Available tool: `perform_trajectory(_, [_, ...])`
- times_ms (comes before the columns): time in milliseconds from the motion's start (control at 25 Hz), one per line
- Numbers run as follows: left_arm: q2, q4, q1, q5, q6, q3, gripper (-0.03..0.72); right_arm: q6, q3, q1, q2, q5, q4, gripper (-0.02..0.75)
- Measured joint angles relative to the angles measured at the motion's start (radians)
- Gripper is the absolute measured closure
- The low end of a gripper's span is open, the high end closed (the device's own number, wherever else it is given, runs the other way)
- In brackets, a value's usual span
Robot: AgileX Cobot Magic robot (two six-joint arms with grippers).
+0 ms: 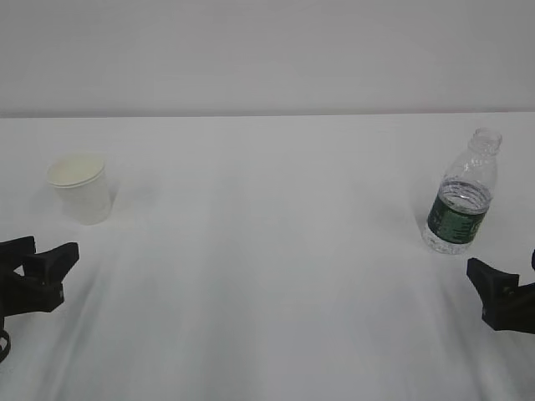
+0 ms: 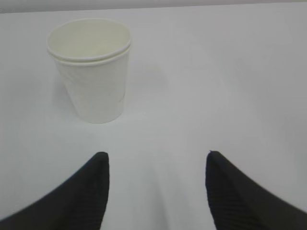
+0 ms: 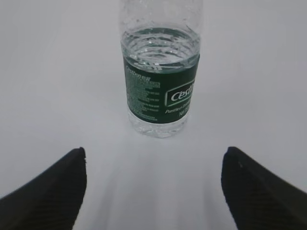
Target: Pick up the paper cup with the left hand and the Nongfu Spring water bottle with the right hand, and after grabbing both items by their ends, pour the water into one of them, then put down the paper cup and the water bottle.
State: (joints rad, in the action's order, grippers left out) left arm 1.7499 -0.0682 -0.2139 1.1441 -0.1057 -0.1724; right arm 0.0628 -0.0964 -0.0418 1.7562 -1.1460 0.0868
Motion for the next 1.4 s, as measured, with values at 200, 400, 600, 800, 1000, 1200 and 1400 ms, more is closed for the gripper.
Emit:
perform_trajectory(200, [0.000, -0.001, 0.000, 0.000, 0.000, 0.000, 0.216, 0.010, -0.039, 0.000, 0.037, 0.000, 0.000, 0.072])
perform_trajectory(400, [0.000, -0.001, 0.000, 0.000, 0.000, 0.000, 0.127, 0.011, -0.103, 0.000, 0.078, 0.000, 0.000, 0.071])
perform_trajectory(600, [0.002, -0.001, 0.000, 0.000, 0.002, 0.000, 0.111, 0.011, -0.158, 0.000, 0.120, 0.000, 0.000, 0.071])
perform_trajectory(800, [0.004, 0.004, 0.000, 0.000, 0.002, 0.000, 0.109, 0.002, -0.195, 0.000, 0.171, 0.000, 0.000, 0.071])
perform_trajectory(1000, [0.004, 0.004, 0.000, 0.000, 0.002, 0.000, 0.110, -0.035, -0.238, 0.000, 0.208, 0.000, 0.000, 0.072])
perform_trajectory(1200, [0.004, 0.008, 0.000, 0.000, 0.002, 0.000, 0.110, -0.063, -0.290, 0.000, 0.256, 0.000, 0.000, 0.073])
perform_trajectory(1400, [0.004, 0.008, 0.000, 0.000, 0.002, 0.000, 0.110, -0.068, -0.323, 0.000, 0.265, 0.000, 0.000, 0.078])
